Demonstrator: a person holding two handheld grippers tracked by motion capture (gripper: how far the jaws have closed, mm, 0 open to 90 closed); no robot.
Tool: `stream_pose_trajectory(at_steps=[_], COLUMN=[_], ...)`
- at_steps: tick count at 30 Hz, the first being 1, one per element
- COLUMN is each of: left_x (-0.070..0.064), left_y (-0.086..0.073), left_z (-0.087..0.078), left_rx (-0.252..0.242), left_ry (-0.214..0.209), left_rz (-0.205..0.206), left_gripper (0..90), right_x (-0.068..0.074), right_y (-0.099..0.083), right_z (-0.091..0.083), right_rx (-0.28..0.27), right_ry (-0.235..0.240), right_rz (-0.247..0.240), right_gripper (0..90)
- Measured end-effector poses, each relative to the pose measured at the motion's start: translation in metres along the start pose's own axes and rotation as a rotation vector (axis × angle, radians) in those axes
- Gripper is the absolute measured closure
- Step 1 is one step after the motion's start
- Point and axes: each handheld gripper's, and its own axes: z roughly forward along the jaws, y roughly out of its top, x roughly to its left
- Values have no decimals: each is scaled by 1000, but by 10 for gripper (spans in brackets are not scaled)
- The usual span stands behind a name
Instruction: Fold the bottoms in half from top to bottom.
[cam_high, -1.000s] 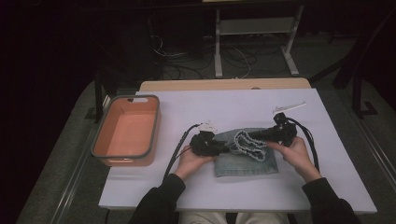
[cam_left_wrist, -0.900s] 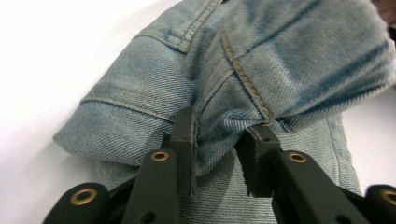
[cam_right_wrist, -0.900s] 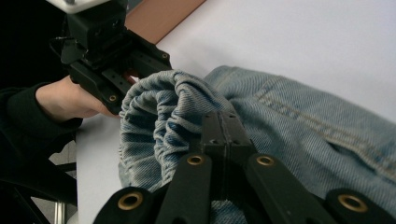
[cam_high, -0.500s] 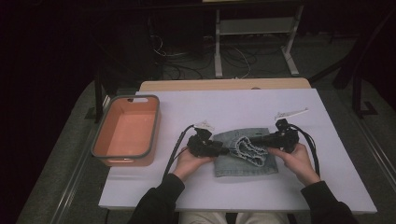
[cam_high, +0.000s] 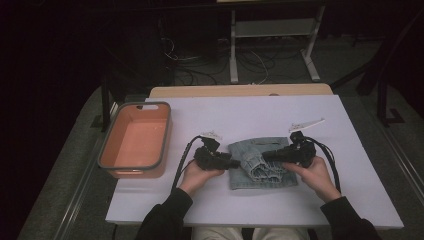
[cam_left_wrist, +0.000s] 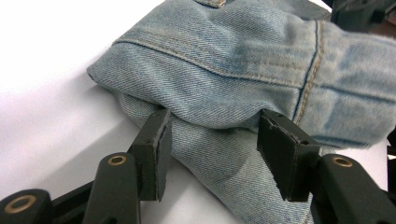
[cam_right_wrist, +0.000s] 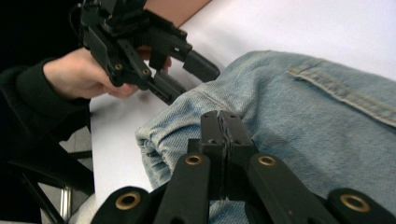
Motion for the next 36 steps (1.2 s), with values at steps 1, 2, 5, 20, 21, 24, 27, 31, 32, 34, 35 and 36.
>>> stream_pose_trajectory(at_steps=[1, 2, 5, 20, 21, 24, 27, 31, 32, 34, 35, 36], left_x=[1, 1, 4, 3, 3, 0, -4, -7, -8, -10, -11, -12], left_y=[0, 0, 0, 1, 1, 3, 5, 9, 10, 14, 16, 19], left_z=[-1, -1, -3, -4, -5, -6, -6, -9, -9, -10, -10, -10], left_rx=[-1, -4, -11, -37, -49, -80, -85, -105, -107, -113, -115, -116], left_ry=[1, 2, 3, -31, -45, -64, -69, -87, -91, -96, -101, -105], left_rz=[0, -5, -19, -29, -35, -42, -26, -21, -15, -13, -9, -2], left_gripper=[448, 447, 442, 401, 398, 388, 378, 369, 362, 351, 351, 345], right_x=[1, 2, 2, 4, 5, 8, 12, 17, 18, 21, 22, 24], right_y=[0, -1, -4, -23, -23, -21, -19, -18, -18, -19, -19, -20], right_z=[1, 2, 6, 20, 19, 16, 9, -4, -7, -14, -16, -18], right_rx=[5, 10, 25, 75, 74, 63, 54, 20, 9, -11, -16, -25], right_ry=[-1, -1, -1, -29, -30, -44, -64, -76, -79, -97, -101, -107], right_rz=[-3, -2, -1, 28, 25, 23, 22, 26, 30, 31, 29, 25], right_gripper=[882, 882, 887, 893, 892, 882, 867, 842, 830, 805, 803, 792])
